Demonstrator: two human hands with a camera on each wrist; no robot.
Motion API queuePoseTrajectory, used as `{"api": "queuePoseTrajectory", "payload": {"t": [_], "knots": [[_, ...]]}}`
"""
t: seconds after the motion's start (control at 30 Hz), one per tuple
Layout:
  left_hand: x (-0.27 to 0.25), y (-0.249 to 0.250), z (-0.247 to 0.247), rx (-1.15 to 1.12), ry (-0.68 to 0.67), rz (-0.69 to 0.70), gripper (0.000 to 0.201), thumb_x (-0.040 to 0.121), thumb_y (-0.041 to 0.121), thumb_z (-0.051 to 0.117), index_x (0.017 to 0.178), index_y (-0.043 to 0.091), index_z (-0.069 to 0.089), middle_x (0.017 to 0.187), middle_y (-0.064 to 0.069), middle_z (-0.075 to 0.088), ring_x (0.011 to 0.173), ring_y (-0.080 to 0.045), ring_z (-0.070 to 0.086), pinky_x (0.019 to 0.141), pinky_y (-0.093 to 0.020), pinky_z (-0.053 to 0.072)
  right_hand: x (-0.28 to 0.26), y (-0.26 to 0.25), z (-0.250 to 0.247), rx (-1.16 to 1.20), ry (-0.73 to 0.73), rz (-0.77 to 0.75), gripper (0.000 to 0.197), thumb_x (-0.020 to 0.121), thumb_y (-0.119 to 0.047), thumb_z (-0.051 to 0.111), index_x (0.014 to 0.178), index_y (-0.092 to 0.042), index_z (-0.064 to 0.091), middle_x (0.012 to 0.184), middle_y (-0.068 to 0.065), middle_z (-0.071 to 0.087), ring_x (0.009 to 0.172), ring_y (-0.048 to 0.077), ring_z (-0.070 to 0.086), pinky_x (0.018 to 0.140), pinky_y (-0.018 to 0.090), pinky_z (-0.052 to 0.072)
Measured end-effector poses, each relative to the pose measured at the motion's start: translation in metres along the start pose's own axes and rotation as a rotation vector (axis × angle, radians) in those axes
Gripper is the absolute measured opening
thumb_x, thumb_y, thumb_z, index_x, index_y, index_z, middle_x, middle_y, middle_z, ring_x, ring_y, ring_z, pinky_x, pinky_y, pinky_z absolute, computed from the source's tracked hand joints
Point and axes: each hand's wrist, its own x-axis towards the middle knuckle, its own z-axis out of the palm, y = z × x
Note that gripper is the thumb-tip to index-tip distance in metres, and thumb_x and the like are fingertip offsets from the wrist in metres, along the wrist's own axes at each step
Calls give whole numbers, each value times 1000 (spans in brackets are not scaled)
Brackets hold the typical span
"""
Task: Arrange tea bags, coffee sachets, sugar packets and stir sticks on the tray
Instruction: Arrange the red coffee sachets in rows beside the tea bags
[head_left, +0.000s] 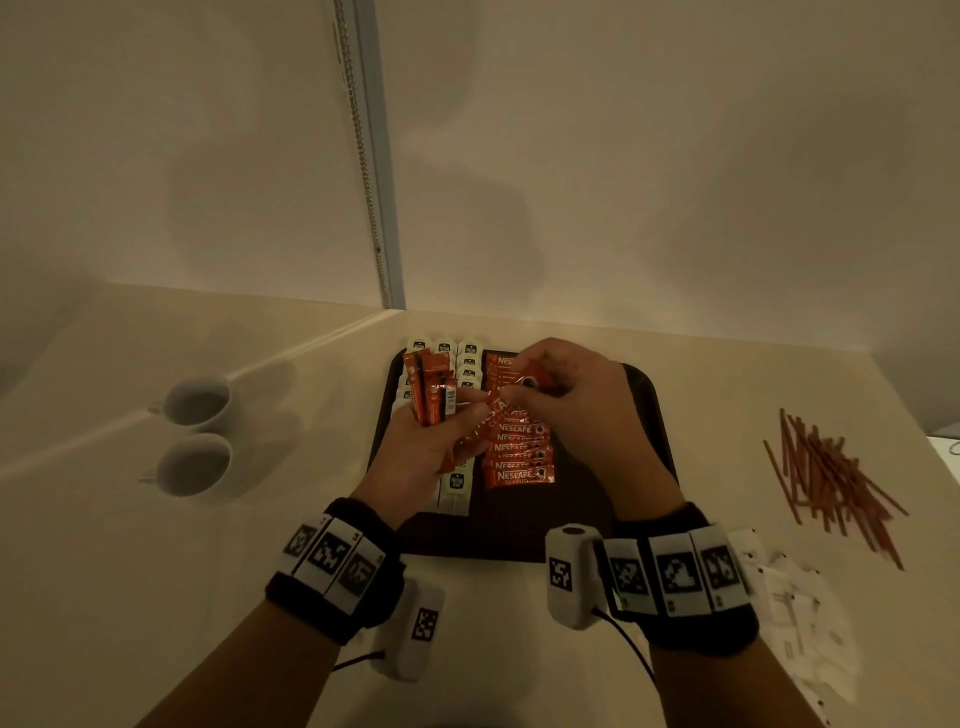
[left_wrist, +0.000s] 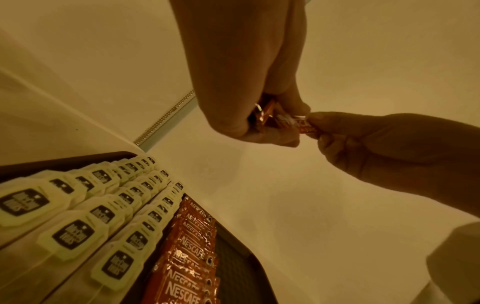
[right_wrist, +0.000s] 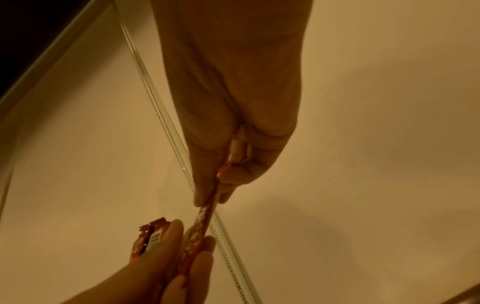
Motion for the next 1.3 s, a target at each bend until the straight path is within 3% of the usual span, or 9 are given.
{"api": "queuePoseTrajectory", "payload": {"t": [0.17, 0.4, 0.53, 0.63, 0.8, 0.9, 1.03, 1.1, 1.3], "knots": [[3, -1, -2, -93, 14, 36, 11, 84, 1, 59, 89, 8, 65, 77, -1, 73, 67, -13, 70, 58, -18, 54, -2, -11, -1, -65, -8, -118, 10, 85, -16, 66, 92, -23, 66, 89, -8, 69, 83, 5, 66, 76, 28, 57], [2, -6, -6, -201, -27, 11, 18, 74, 11, 62, 91, 7, 64, 83, -1, 72, 69, -12, 69, 58, -17, 54, -4, -12, -4, -101, -32, -110, 10, 83, -18, 69, 92, -21, 69, 87, -2, 70, 81, 10, 66, 73, 27, 57], [3, -6, -7, -170, -15, 14, 15, 80, 4, 61, 95, 7, 64, 81, -1, 73, 69, -12, 70, 60, -17, 55, -4, -4, -7, -16, -55, -30, 11, 84, -12, 67, 87, -22, 66, 87, 0, 70, 76, 9, 67, 70, 16, 54], [4, -6, -9, -38, -1, 40, 12, 85, -2, 60, 89, 9, 66, 80, -2, 73, 71, -14, 70, 62, -18, 56, -6, 6, -10, -73, -148, 31, 15, 81, -15, 69, 83, -28, 62, 91, -5, 68, 86, 7, 65, 78, 20, 52], [5, -10, -20, 150, 165, 46, 9, 85, 15, 68, 92, 9, 65, 69, 0, 68, 68, -17, 70, 60, -23, 55, -5, 48, -17, -156, -248, 136, 15, 79, -9, 70, 83, -22, 62, 92, -7, 66, 89, 4, 63, 77, 19, 50], [8, -9, -33, 218, 286, 44, 16, 84, 25, 70, 78, 16, 59, 52, 4, 47, 43, -11, 47, 46, -22, 45, -9, 88, -15, -257, -323, 286, 15, 80, -8, 69, 85, -21, 62, 92, -13, 60, 87, -1, 57, 79, 17, 45], [13, -3, -41, 149, 249, -47, 15, 92, 21, 57, 78, 20, 51, 50, 6, 42, 39, -10, 35, 41, -21, 30, -21, 133, 3, -365, -436, 407, 14, 82, -9, 68, 92, -17, 62, 99, -12, 58, 93, 2, 54, 95, 26, 44], [14, -2, -41, 112, 233, -95, 12, 94, 17, 48, 82, 18, 47, 53, 5, 47, 41, -10, 39, 43, -22, 35, -24, 146, 12, -383, -422, 408, 11, 82, -9, 69, 89, -16, 62, 107, -3, 61, 100, 10, 56, 99, 32, 45], [10, -3, -42, 18, 234, -140, 9, 97, 20, 46, 95, 14, 52, 73, -4, 59, 59, -19, 58, 57, -33, 51, -23, 160, 29, -399, -246, 393, 16, 80, -11, 71, 94, -13, 64, 108, 2, 63, 101, 13, 56, 91, 27, 43]]}}
